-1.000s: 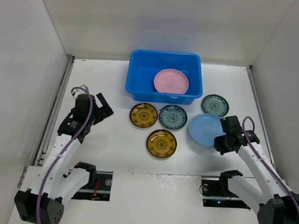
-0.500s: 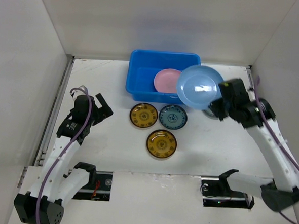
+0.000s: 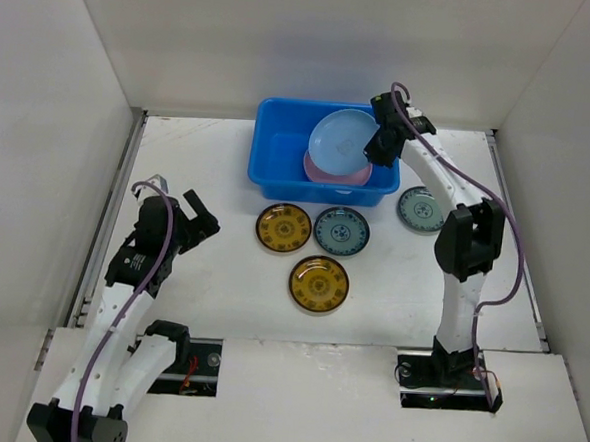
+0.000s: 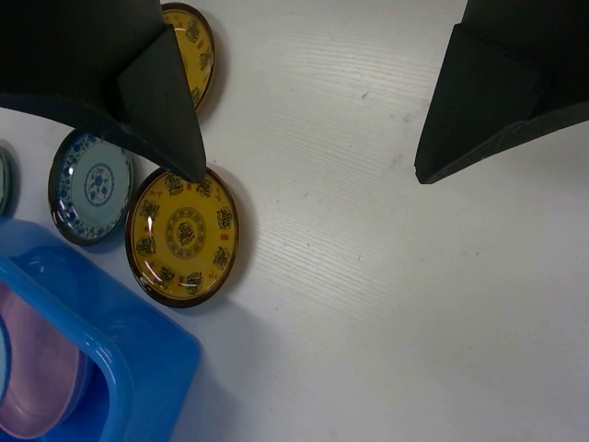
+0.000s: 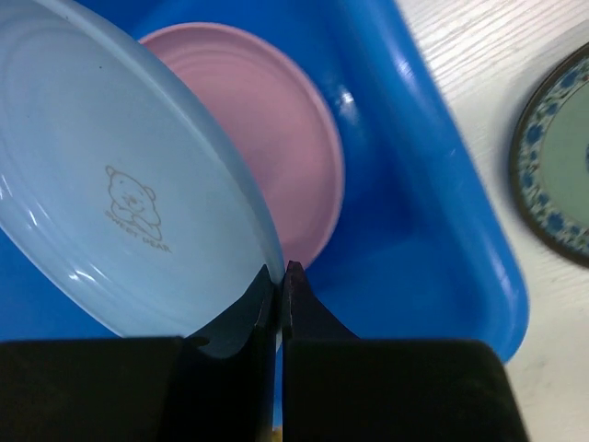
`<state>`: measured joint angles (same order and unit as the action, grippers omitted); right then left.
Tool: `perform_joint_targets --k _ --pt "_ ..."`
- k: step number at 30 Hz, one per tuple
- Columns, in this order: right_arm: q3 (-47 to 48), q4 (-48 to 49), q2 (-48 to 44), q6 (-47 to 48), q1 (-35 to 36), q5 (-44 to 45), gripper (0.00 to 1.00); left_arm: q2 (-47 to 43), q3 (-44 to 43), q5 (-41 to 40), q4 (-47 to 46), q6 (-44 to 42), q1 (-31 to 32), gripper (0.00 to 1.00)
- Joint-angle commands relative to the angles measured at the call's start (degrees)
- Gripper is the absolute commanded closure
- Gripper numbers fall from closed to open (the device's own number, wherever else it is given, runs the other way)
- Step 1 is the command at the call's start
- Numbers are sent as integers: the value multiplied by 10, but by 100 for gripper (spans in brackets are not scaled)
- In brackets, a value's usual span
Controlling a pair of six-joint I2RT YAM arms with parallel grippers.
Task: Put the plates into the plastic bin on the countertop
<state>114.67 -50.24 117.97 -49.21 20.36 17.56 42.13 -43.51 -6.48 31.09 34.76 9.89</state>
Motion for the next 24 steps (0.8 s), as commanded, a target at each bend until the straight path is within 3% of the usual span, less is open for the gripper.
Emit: perform_joint_targets --k 1,9,14,17,18,19,21,24 --pt "24 64 -7 53 -16 -17 100 -10 15 15 1 7 -1 0" --pt "23 94 51 79 -20 -48 94 1 67 23 -47 33 11 0" --pt "35 102 79 95 -20 -60 80 27 99 47 -107 53 12 0" --pt "35 102 86 98 -23 -60 69 52 113 59 -149 68 18 0" --pt "35 102 87 99 -24 -60 63 60 118 61 -163 73 22 0" --pt "35 105 85 103 -24 -54 46 70 122 65 -181 79 27 0" --pt "33 111 71 117 -21 -46 29 85 127 69 -210 90 37 0" --pt "19 135 22 147 -12 -25 17 110 131 78 -250 103 53 0"
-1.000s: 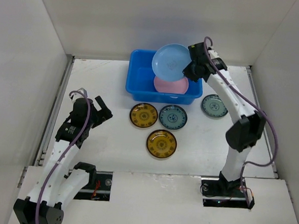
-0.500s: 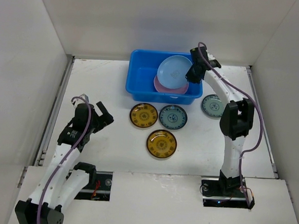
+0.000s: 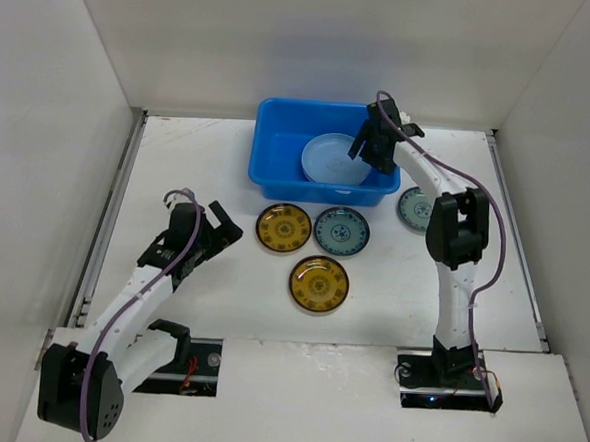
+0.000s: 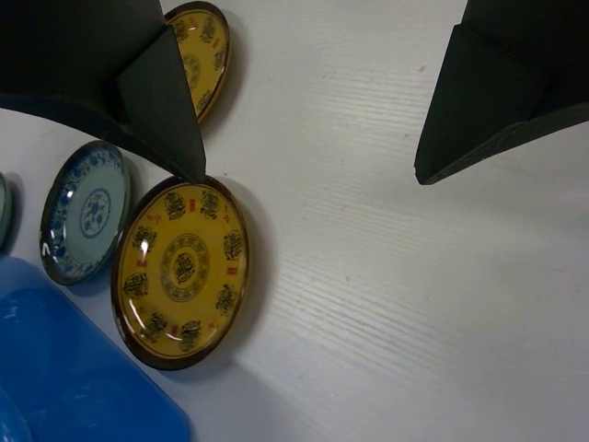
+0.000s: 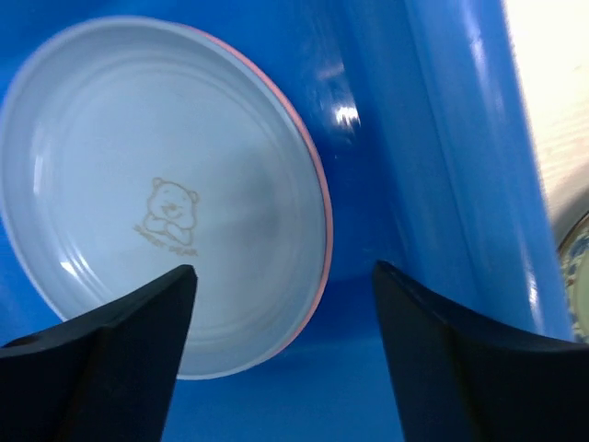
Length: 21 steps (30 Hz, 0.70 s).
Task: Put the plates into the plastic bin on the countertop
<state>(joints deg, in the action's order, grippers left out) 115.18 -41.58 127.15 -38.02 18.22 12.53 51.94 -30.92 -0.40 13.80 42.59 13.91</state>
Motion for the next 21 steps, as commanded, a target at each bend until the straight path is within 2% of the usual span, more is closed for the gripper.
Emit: perform_joint_targets --k 1,5,10,17,21 --pt "3 60 -94 44 18 35 14 23 7 20 -91 30 19 0" --pt "-65 117 -204 62 41 44 9 69 22 27 -162 52 37 2" --pt "-176 158 -339 76 73 39 9 147 46 51 -271 85 53 9" --pt "-353 198 -496 70 99 27 9 259 68 80 -394 111 62 33" --pt "-437 213 -565 48 104 26 9 311 62 109 -417 116 56 47"
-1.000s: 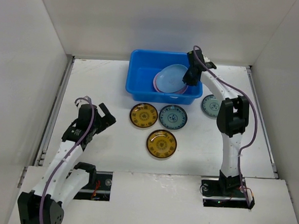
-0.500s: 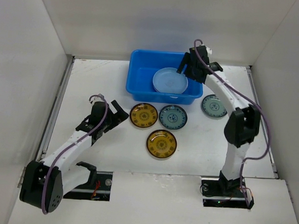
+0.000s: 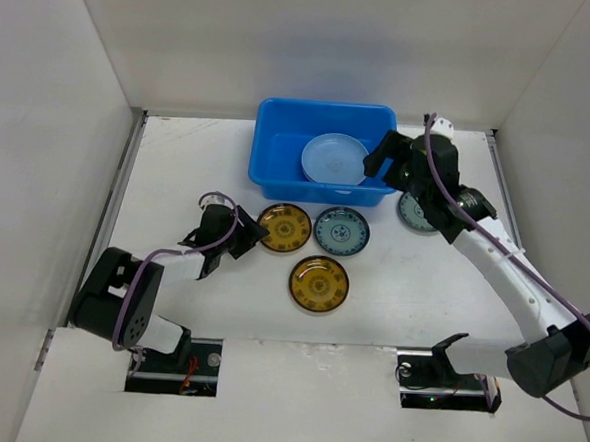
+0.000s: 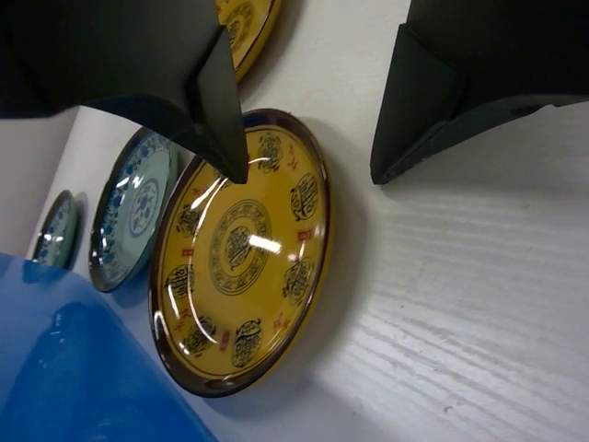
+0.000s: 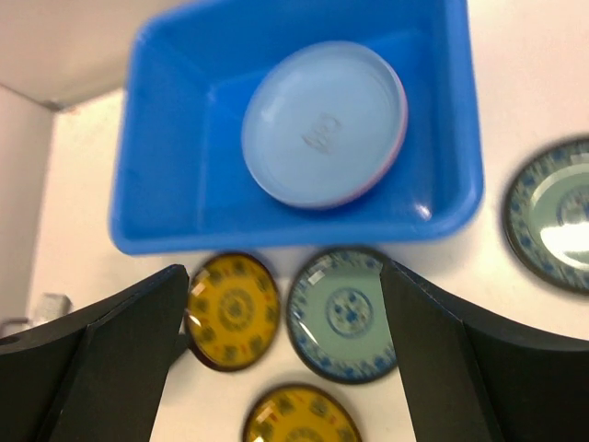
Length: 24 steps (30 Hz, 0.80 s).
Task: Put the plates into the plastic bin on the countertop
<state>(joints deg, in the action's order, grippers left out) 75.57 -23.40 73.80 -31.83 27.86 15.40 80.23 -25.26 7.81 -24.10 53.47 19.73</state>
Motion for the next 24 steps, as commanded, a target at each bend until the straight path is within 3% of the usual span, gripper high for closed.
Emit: perform_joint_targets --k 1,5,9,11,15,21,24 --pt "-56 31 -45 -16 8 -3 9 38 5 29 -41 8 -2 50" --pt "-108 31 -90 -28 9 0 9 74 -5 32 -51 8 4 62" --pt "-136 32 -113 -34 8 -3 9 99 -10 33 -53 12 6 86" --pt "-144 32 -119 -34 9 -3 9 83 -3 33 -48 17 2 94" --pt "-149 32 -122 -32 8 -5 9 -28 26 27 5 22 -21 98" --pt "-143 37 -110 -31 -1 -17 9 -325 -10 13 295 -15 -79 99" --pt "-145 42 -109 -29 -7 -22 9 -409 -84 -12 428 -62 -113 99"
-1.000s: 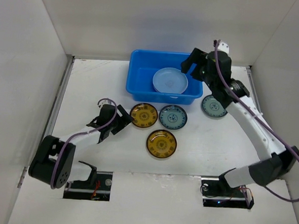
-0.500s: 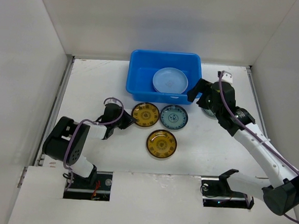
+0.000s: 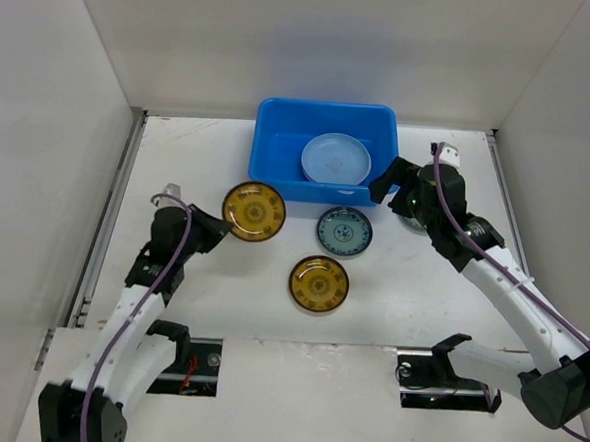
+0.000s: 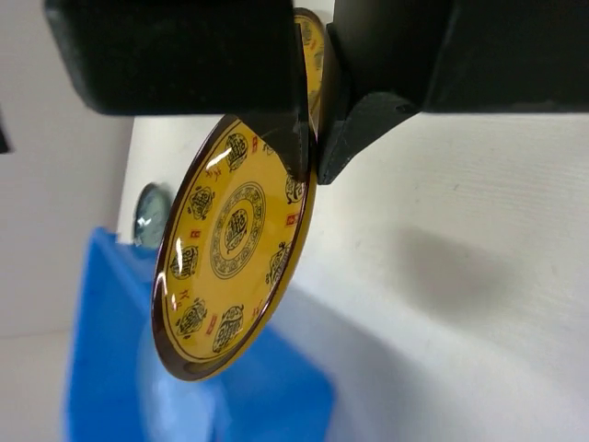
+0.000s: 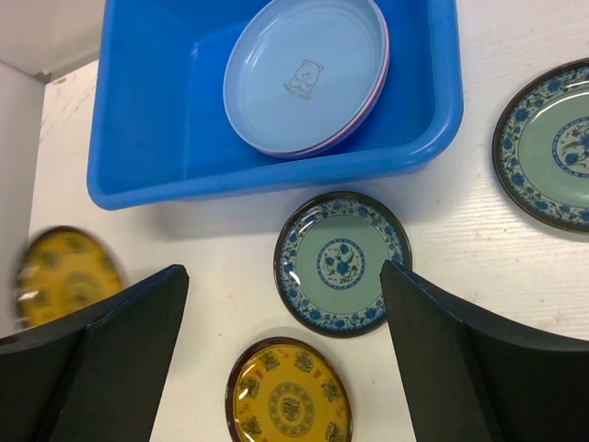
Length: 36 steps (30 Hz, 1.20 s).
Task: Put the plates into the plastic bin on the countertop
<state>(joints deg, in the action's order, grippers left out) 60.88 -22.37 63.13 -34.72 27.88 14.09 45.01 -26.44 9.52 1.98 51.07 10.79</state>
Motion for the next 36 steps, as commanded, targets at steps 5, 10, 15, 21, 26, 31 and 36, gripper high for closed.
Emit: perform_joint_targets --k 5,10,15,21,26,31,36 --pt "-19 26 -16 -19 -8 -12 9 -4 -218 -26 209 -92 -48 97" --pt "-59 2 -44 -21 -7 -20 9 154 -335 -17 97 -101 -13 96" --pt "-106 -16 -86 -17 -7 -22 9 333 -467 8 13 -125 30 95" --pt "-145 -43 -128 -15 -3 -42 10 528 -613 43 -27 -143 61 95" --pt "-172 -67 -181 -25 13 -39 10 642 -681 60 -69 -156 84 94" --pt "-184 -95 -207 -33 24 -38 11 731 -729 91 -103 -167 93 94" --pt "-183 -116 -210 -38 48 -28 11 807 -778 94 -115 -172 97 93"
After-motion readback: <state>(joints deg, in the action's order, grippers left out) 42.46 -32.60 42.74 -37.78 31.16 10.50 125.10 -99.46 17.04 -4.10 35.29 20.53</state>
